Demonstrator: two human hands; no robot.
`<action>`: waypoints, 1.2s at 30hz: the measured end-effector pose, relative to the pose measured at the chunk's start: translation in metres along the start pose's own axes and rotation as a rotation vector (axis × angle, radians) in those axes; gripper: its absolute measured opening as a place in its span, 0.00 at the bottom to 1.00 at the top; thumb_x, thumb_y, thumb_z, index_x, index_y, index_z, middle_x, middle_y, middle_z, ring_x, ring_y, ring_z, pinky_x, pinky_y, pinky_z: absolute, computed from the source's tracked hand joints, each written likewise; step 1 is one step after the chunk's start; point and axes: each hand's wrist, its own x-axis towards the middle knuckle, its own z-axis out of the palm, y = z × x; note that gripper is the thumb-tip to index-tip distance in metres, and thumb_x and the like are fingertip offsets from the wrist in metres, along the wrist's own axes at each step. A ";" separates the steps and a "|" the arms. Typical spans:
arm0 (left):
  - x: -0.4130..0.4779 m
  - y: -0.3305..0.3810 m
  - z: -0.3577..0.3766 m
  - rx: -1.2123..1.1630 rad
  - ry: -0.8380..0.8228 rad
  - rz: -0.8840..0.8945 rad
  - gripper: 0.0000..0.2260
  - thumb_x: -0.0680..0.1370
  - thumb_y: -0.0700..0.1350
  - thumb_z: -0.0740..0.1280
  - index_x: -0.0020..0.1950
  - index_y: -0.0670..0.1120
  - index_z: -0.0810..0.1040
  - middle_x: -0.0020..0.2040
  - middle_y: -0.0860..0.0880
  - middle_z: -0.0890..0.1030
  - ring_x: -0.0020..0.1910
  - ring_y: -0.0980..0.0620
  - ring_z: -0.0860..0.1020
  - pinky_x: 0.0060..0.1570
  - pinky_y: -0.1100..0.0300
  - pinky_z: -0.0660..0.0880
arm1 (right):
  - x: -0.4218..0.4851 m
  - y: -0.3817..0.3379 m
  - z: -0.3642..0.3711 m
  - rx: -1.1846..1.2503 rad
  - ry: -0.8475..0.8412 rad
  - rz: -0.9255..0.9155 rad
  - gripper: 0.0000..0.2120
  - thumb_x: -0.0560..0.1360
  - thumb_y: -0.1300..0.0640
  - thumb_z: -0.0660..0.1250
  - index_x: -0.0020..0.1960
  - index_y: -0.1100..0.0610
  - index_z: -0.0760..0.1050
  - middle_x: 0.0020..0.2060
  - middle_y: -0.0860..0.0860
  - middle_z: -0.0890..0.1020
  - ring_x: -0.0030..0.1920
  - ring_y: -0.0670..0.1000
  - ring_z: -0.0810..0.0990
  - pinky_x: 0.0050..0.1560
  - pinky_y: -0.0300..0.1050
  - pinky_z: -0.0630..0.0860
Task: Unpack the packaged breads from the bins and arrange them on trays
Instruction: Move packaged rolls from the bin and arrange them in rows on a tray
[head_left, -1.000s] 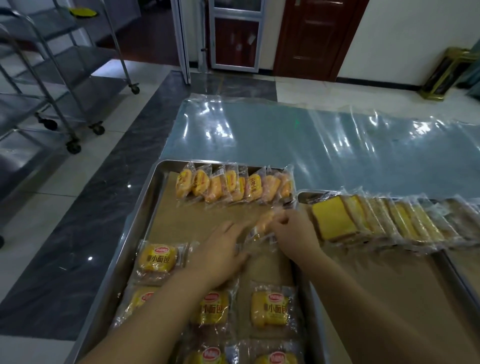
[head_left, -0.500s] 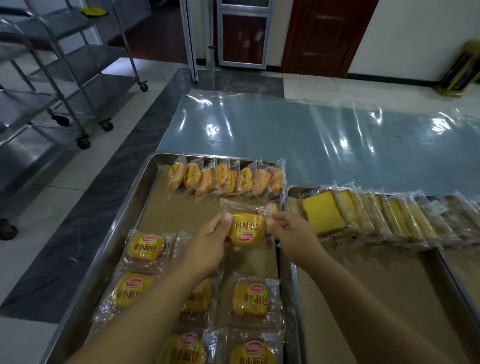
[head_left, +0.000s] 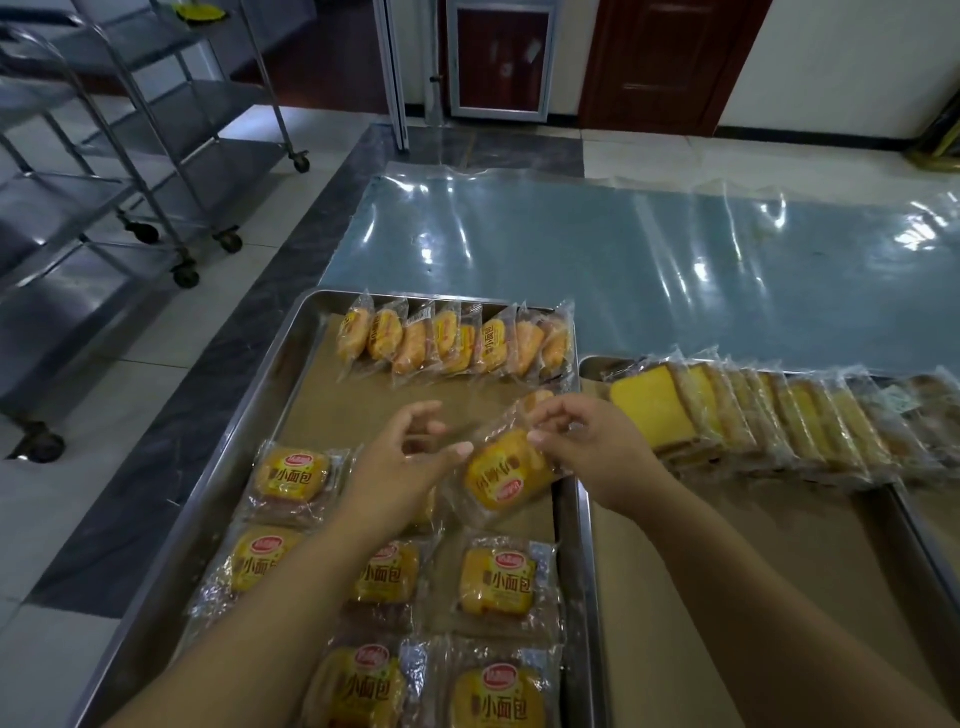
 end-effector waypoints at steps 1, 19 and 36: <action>0.001 0.002 -0.001 0.035 -0.032 0.031 0.19 0.69 0.54 0.73 0.56 0.65 0.72 0.53 0.62 0.76 0.52 0.64 0.74 0.45 0.62 0.73 | 0.002 -0.004 -0.001 -0.075 -0.070 -0.011 0.08 0.73 0.57 0.70 0.42 0.44 0.76 0.38 0.44 0.79 0.39 0.41 0.79 0.36 0.34 0.76; 0.025 -0.013 0.025 -0.211 0.014 -0.178 0.09 0.74 0.39 0.69 0.47 0.52 0.73 0.52 0.44 0.78 0.45 0.46 0.81 0.37 0.57 0.80 | 0.017 0.038 0.006 -0.593 0.230 0.308 0.10 0.74 0.48 0.67 0.43 0.53 0.71 0.45 0.51 0.75 0.41 0.50 0.74 0.42 0.47 0.75; 0.023 -0.046 0.034 1.151 -0.187 0.283 0.24 0.74 0.65 0.60 0.68 0.62 0.66 0.65 0.51 0.66 0.59 0.47 0.60 0.57 0.52 0.61 | 0.013 0.015 -0.007 -0.310 0.482 0.103 0.06 0.76 0.58 0.66 0.43 0.49 0.71 0.34 0.40 0.74 0.35 0.40 0.73 0.31 0.35 0.65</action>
